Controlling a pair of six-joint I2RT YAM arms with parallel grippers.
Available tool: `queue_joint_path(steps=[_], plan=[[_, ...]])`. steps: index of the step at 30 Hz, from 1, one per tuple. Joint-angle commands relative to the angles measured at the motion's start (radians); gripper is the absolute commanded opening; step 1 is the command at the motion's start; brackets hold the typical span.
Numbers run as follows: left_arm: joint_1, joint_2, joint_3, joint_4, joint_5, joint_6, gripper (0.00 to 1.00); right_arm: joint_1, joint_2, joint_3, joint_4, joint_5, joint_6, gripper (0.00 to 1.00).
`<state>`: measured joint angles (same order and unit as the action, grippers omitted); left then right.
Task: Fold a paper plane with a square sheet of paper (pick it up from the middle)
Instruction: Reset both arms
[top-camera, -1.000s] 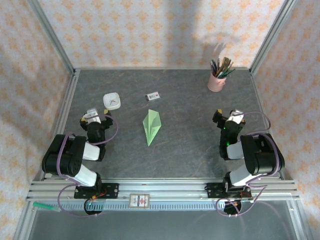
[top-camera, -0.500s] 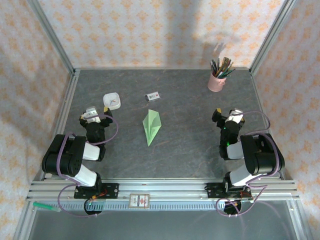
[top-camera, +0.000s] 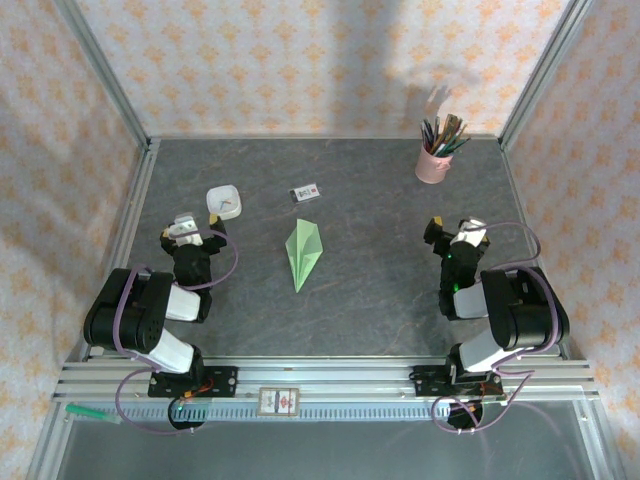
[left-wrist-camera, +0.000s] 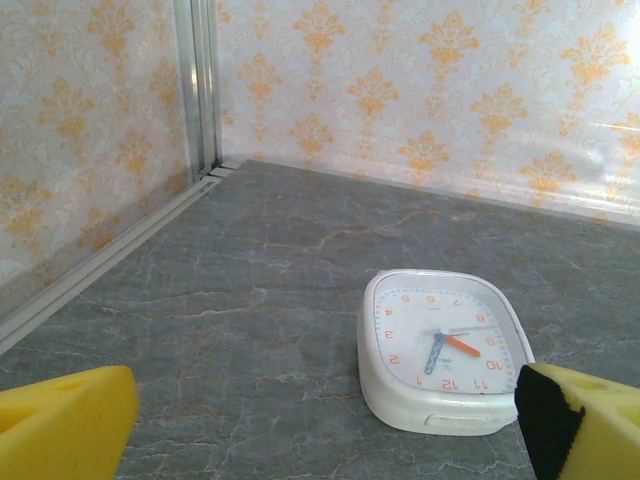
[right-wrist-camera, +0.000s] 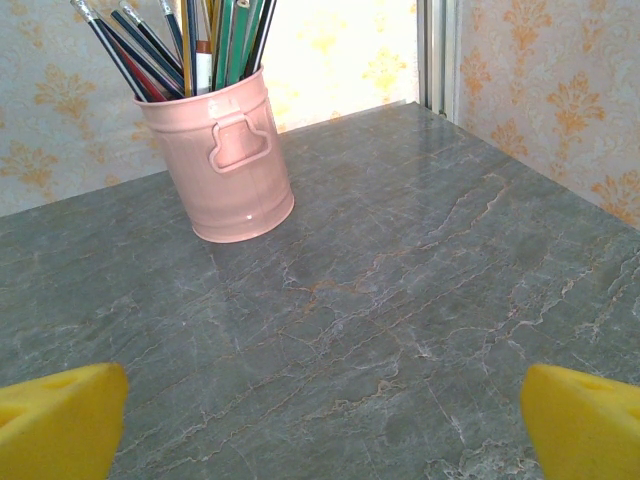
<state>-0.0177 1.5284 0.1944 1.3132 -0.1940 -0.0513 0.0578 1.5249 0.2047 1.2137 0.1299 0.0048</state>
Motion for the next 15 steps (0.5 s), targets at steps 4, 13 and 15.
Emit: queue_joint_path(steps=[4, 13, 15], plan=[[-0.004, 0.007, 0.006, 0.034, -0.007, 0.008, 0.99, -0.004, -0.007, 0.013, 0.043, -0.004, -0.017, 1.0], [-0.004, 0.007, 0.008, 0.034, -0.008, 0.008, 0.99, -0.001, -0.003, 0.02, 0.035, -0.003, -0.02, 1.0], [-0.003, 0.007, 0.008, 0.033, -0.008, 0.009, 0.99, -0.001, -0.007, 0.014, 0.041, -0.003, -0.022, 1.0]])
